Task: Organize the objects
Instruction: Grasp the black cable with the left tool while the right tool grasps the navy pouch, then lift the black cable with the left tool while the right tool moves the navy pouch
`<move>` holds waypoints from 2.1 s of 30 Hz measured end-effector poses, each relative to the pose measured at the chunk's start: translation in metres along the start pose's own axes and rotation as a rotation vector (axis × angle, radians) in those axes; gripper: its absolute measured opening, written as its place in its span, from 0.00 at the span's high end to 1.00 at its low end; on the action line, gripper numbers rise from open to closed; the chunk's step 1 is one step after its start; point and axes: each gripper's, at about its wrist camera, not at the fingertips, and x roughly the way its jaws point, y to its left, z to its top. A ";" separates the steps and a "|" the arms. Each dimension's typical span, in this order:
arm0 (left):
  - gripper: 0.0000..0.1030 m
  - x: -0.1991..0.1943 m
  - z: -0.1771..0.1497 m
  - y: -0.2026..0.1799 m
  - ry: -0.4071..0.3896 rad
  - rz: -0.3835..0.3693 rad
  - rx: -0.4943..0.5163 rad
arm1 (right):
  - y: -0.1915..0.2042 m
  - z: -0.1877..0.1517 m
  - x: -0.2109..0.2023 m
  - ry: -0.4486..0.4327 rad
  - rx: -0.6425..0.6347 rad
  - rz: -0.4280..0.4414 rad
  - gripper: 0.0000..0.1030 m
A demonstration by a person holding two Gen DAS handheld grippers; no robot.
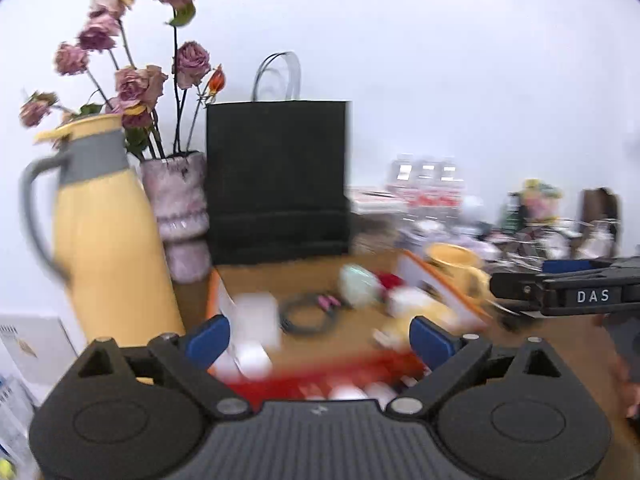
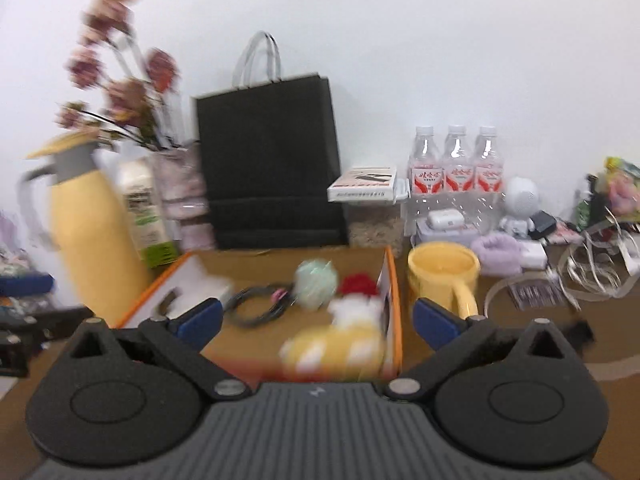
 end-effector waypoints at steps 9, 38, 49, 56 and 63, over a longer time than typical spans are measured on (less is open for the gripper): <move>0.02 -0.123 -0.118 -0.043 0.088 0.013 -0.009 | 0.010 -0.129 -0.151 0.113 -0.077 0.043 0.00; 0.44 0.096 -0.091 0.012 0.096 0.207 -0.058 | 0.004 -0.088 0.084 0.169 0.108 -0.014 0.79; 0.75 0.047 -0.091 0.004 0.039 0.137 -0.103 | 0.018 -0.093 0.031 0.076 0.026 0.057 0.99; 0.75 -0.009 -0.114 -0.013 0.100 0.049 -0.179 | 0.018 -0.104 -0.016 0.049 -0.019 0.072 0.95; 0.75 -0.017 -0.113 -0.018 0.097 0.077 -0.173 | 0.049 -0.082 0.065 0.095 -0.170 0.102 0.47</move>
